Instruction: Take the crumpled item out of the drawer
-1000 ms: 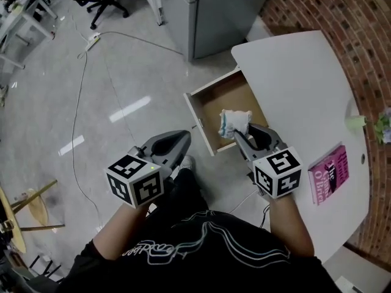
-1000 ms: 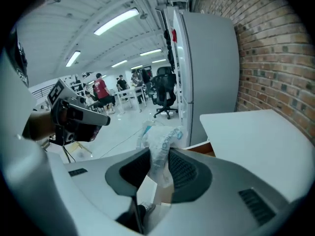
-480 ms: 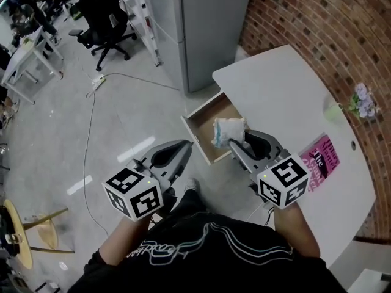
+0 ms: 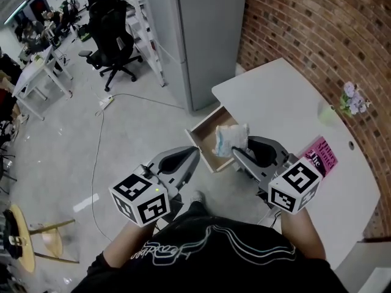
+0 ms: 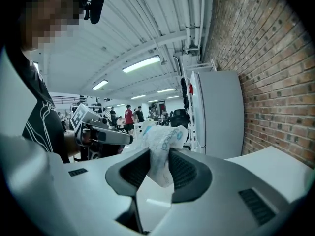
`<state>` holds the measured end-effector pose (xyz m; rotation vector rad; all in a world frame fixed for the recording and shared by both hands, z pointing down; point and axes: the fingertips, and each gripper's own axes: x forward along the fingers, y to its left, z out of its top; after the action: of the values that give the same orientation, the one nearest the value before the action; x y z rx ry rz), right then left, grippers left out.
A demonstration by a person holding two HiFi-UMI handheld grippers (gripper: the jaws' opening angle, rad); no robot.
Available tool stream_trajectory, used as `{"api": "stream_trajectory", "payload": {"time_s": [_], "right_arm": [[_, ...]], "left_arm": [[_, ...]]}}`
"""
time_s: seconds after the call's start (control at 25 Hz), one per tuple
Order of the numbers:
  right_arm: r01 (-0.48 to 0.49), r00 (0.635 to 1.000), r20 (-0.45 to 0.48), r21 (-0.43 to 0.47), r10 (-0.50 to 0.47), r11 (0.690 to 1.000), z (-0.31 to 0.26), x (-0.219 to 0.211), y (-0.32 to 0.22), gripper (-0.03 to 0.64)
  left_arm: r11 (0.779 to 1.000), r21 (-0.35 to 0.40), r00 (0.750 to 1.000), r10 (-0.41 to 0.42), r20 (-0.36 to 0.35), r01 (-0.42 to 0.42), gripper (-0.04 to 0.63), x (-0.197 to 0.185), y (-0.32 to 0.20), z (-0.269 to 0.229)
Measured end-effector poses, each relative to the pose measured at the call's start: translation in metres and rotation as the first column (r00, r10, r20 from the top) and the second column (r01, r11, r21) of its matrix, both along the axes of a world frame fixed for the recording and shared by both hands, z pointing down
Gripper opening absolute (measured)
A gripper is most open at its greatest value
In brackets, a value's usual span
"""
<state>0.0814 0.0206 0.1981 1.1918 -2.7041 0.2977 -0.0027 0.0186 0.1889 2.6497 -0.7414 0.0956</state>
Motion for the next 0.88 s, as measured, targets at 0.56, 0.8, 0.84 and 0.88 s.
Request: {"api": "stream_trajectory", "payload": {"time_s": [0.56,0.8,0.84,0.88], "right_arm": [[0.003,1.0,0.026,0.01,-0.003,1.0,-0.003,0.004,0.021,0.133],[-0.008,1.0,0.023,0.006,0.008,1.0,-0.002,0.004,0.027,0.133],[-0.009,1.0,0.021,0.006,0.009,1.0,-0.002,0.003,0.029,0.133],[-0.011,1.0,0.02,0.006,0.011,1.0,-0.002,0.003,0.03,0.133]], "left_arm": [[1.0,0.025,1.0,0.014,0.022,-0.014,0.021,0.006,0.02,-0.007],[0.999,0.032,1.0,0.017,0.016,-0.017,0.021,0.004,0.026,-0.008],[0.999,0.032,1.0,0.017,0.016,-0.017,0.021,0.004,0.027,-0.008],[0.999,0.033,1.0,0.017,0.016,-0.017,0.021,0.004,0.028,-0.008]]}}
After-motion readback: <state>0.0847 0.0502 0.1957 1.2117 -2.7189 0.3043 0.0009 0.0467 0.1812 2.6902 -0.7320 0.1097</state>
